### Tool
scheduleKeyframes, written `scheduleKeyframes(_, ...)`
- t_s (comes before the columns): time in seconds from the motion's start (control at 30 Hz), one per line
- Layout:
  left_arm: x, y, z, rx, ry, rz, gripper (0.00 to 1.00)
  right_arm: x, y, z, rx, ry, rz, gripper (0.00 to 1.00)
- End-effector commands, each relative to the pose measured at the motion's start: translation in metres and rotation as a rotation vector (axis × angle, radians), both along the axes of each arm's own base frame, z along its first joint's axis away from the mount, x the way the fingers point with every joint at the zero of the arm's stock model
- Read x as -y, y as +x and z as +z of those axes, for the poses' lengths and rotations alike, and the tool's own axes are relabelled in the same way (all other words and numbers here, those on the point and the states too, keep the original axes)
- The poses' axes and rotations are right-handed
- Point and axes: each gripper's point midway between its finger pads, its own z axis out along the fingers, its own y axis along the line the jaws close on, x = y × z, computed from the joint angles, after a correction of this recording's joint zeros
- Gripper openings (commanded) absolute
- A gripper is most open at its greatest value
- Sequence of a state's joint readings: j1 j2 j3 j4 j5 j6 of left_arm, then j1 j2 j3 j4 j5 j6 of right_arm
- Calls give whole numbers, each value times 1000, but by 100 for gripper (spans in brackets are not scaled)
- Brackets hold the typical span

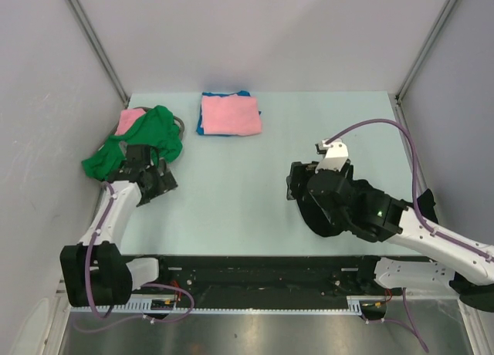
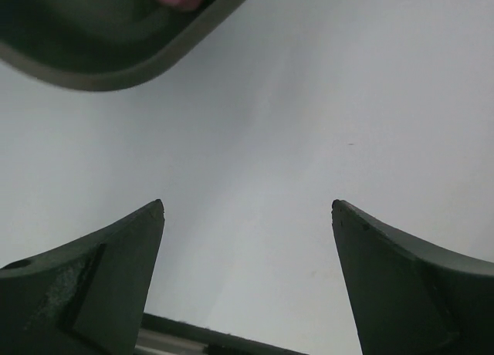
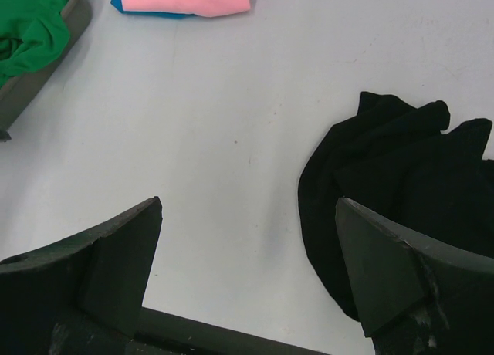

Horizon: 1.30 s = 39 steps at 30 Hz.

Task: Fold and stack the t-shirts

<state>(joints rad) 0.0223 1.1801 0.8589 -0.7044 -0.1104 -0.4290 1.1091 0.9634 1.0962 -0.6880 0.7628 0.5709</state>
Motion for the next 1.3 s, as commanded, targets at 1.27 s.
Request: scheduleKeyframes(1.27, -51, 196, 3, 172, -312, 380, 88, 7, 6, -22, 4, -105, -74, 100)
